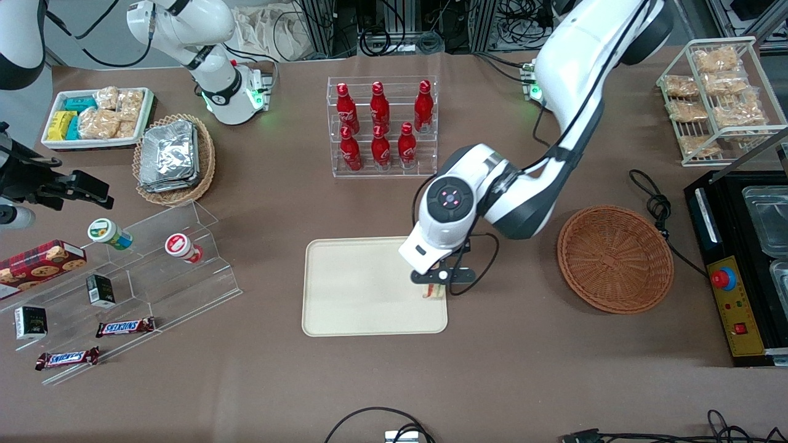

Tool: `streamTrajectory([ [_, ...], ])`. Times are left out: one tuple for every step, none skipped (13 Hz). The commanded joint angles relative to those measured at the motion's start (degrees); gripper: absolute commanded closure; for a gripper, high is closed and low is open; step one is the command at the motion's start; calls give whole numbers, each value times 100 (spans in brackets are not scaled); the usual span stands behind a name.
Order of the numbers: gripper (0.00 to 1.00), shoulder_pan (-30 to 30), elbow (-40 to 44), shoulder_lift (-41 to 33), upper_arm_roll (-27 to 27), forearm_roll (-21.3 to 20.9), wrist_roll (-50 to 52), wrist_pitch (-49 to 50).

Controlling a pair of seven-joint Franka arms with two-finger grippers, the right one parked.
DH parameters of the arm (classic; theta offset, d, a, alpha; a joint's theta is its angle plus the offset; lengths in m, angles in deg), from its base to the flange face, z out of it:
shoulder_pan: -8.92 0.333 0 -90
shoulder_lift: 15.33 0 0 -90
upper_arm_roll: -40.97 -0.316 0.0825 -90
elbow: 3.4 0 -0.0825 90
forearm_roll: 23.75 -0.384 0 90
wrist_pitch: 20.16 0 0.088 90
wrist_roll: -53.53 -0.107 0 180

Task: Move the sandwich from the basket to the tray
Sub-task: 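Lower the sandwich onto the cream tray and open the left gripper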

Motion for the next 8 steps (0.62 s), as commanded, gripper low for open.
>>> streamTrajectory([
  [88,-169,430,376,-48,-117,101,-32],
  [88,-179,430,455,-48,-117,110,-85],
  [88,-187,430,517,-48,-117,197,-164],
  [88,-214,421,596,-48,-117,311,-287],
  [88,-249,429,666,-66,-125,364,-358],
  [88,-266,430,693,-75,-125,374,-393],
  [88,-275,430,720,-83,-125,443,-402],
  [88,-284,430,763,-83,-125,522,-411],
])
